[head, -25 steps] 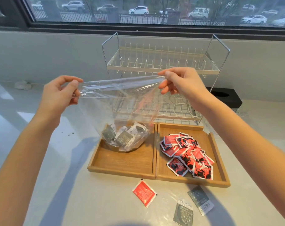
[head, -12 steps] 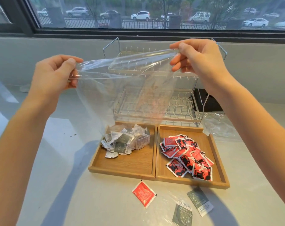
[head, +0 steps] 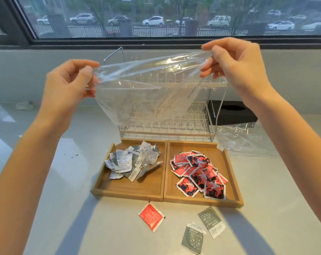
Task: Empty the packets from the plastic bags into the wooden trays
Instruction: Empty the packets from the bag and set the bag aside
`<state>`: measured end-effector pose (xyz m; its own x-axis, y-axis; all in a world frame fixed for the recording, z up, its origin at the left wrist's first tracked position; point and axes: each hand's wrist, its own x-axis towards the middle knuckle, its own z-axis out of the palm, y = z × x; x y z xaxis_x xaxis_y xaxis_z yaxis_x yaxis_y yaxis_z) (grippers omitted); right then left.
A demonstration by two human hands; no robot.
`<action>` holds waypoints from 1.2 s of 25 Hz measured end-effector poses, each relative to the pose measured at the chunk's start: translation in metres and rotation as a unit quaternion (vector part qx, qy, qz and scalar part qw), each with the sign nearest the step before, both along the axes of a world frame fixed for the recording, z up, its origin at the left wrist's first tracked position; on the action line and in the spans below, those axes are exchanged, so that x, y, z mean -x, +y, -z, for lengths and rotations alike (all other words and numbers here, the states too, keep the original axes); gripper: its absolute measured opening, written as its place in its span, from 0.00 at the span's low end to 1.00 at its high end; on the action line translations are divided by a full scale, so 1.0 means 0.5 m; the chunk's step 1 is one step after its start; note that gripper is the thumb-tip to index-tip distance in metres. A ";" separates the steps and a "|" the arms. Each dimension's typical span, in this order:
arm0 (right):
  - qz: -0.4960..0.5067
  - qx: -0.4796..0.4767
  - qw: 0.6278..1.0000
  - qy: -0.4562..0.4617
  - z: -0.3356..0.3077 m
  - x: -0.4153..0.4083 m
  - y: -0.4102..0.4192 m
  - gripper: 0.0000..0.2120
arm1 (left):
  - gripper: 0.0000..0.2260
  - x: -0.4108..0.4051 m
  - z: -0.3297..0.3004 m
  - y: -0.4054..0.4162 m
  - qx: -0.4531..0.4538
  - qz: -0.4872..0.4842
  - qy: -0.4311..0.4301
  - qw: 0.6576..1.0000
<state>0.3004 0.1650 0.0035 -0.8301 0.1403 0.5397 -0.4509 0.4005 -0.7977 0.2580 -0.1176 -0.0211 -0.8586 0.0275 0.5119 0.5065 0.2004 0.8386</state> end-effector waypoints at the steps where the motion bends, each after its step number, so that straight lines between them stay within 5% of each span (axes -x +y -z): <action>1: 0.004 -0.009 1.000 -0.003 0.003 -0.010 0.015 0.09 | 0.09 -0.002 0.007 0.012 0.004 0.016 -0.004 1.000; 8: 0.035 0.027 0.987 -0.152 0.191 -0.112 0.126 0.11 | 0.12 -0.036 0.183 0.096 0.023 0.078 -0.145 0.986; 13: 0.042 0.125 0.917 -0.376 0.379 -0.177 0.165 0.21 | 0.14 -0.089 0.342 0.143 0.090 0.073 -0.305 0.945; 19: 0.039 0.127 0.869 -0.476 0.472 -0.208 0.174 0.26 | 0.16 -0.143 0.418 0.152 0.149 0.058 -0.389 0.907; 25: 0.009 0.051 0.849 -0.525 0.479 -0.210 0.181 0.15 | 0.30 -0.134 0.436 0.134 0.204 0.055 -0.411 0.887; 30: 0.065 -0.161 0.852 -0.494 0.464 -0.144 0.196 0.14 | 0.24 -0.072 0.440 0.141 0.287 -0.018 -0.341 0.895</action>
